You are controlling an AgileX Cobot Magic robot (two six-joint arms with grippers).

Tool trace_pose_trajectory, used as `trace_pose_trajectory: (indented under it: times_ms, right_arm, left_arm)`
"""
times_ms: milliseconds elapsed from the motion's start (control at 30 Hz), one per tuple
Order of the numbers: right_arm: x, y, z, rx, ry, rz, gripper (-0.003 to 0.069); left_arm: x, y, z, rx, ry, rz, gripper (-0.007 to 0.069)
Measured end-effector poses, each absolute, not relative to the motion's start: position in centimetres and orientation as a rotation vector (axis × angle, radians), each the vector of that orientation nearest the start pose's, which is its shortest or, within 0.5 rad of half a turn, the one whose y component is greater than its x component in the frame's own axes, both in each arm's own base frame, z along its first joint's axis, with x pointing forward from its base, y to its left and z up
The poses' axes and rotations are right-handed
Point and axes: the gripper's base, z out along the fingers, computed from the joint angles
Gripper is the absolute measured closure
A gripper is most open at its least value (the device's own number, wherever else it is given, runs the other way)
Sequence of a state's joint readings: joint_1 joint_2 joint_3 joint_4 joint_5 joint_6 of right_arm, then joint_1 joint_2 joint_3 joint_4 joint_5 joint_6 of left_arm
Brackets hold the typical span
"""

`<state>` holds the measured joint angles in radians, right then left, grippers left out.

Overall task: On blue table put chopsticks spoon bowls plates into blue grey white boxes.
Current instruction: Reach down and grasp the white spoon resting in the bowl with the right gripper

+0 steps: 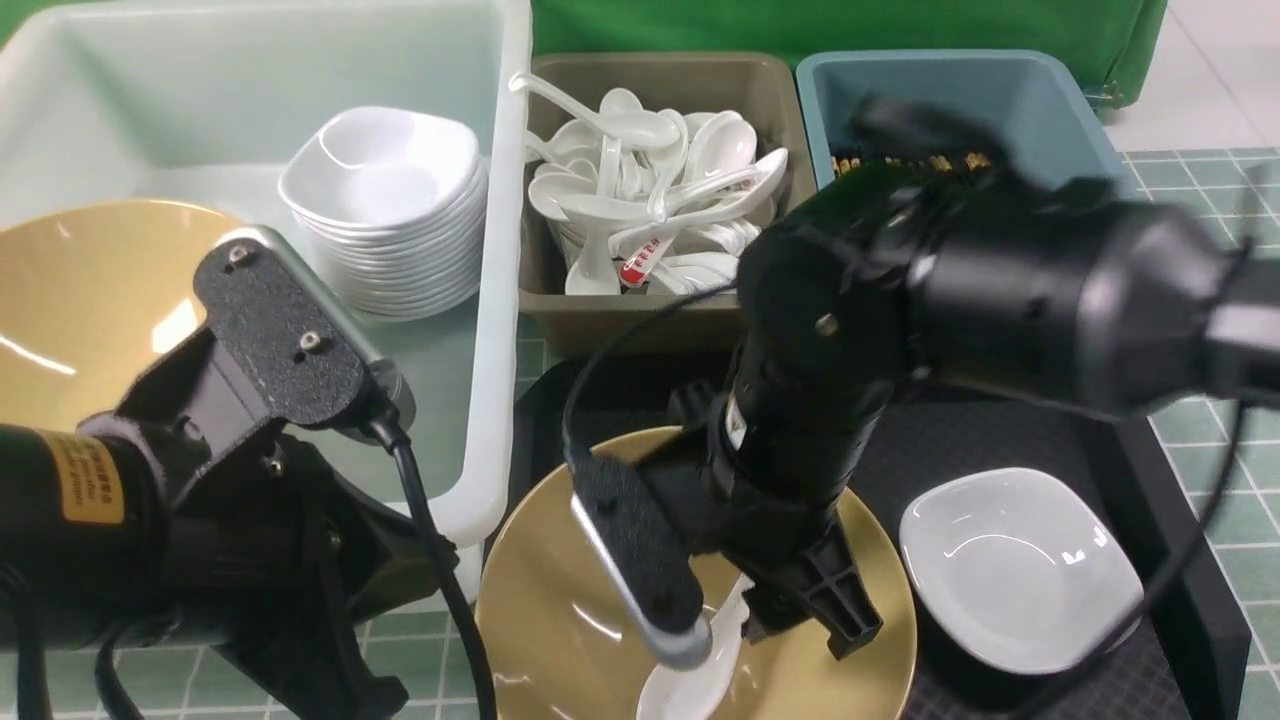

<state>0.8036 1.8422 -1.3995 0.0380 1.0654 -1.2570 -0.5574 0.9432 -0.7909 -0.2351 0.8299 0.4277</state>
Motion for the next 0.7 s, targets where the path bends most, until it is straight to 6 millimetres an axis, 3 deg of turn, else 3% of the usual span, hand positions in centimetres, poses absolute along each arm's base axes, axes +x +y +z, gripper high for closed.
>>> trace_pose_trajectory:
  times_ms: [100,167,267,400,500,567,600,700]
  right_arm:
    - [26.3,27.0,20.5,-2.648,1.497,-0.082,0.0165]
    - [26.5,27.0,20.1,-2.666,1.487,-0.105,0.0179]
    - [26.8,26.9,19.4,-2.705,1.464,-0.158,0.0275]
    - [27.0,26.9,19.8,-2.670,1.528,-0.169,0.0506]
    - [27.2,27.1,21.3,-2.619,1.610,-0.174,0.0518]
    - [27.5,27.1,23.3,-2.548,1.680,-0.182,0.0518]
    - [28.2,27.0,25.5,-2.447,1.742,-0.189,0.0518]
    - [30.1,26.3,29.2,-2.217,1.848,-0.198,0.0518]
  left_arm:
    - [14.0,-10.5,31.1,1.072,2.211,-0.331,0.0631]
    - [14.0,-10.6,31.1,1.071,2.209,-0.331,0.0631]
    - [14.0,-10.6,31.1,1.071,2.202,-0.329,0.0631]
    - [14.3,-10.7,31.4,1.031,2.176,-0.333,0.0631]
    - [14.7,-10.6,31.9,0.930,2.184,-0.353,0.0631]
    - [15.5,-10.0,33.2,0.818,2.181,-0.336,0.0631]
    - [16.3,-9.4,34.0,0.739,2.184,-0.317,0.0631]
    - [18.7,-8.1,35.9,0.587,2.184,-0.266,0.0631]
